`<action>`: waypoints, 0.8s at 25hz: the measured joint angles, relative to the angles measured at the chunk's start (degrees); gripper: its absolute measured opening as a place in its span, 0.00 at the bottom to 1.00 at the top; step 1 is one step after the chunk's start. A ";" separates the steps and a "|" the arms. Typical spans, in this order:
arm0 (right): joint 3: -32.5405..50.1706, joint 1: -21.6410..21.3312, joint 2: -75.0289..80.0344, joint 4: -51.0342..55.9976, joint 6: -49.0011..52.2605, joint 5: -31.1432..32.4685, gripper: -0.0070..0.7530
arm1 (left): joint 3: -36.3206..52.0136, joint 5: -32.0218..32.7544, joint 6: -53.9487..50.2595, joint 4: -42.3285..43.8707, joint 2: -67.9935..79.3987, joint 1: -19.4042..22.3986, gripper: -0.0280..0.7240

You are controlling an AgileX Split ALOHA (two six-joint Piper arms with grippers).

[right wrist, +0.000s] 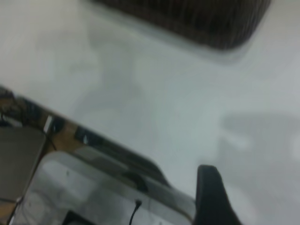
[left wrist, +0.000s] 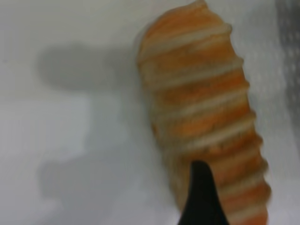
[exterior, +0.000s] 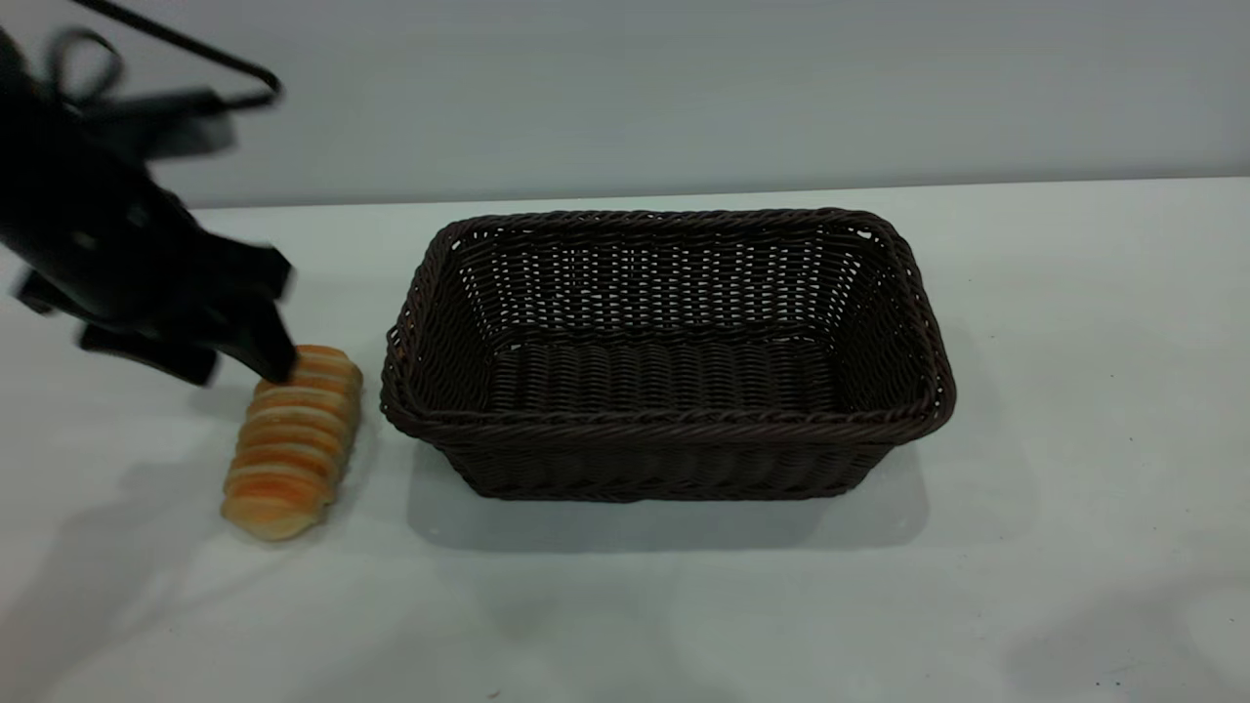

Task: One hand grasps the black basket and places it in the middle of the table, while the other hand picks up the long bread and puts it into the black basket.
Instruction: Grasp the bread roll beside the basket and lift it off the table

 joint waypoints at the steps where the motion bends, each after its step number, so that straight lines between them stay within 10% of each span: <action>1: 2.69 0.00 -2.00 0.00 -0.07 -0.13 0.63 | -0.58 -0.91 0.00 0.00 1.81 -0.50 0.77; 11: 15.67 0.00 -31.95 -7.38 3.66 4.12 0.63 | -2.01 -6.15 0.07 0.57 10.37 -1.56 0.73; 20: 21.77 0.00 -48.24 -13.80 9.58 8.41 0.63 | -2.02 -4.91 0.02 2.14 9.13 -1.62 0.16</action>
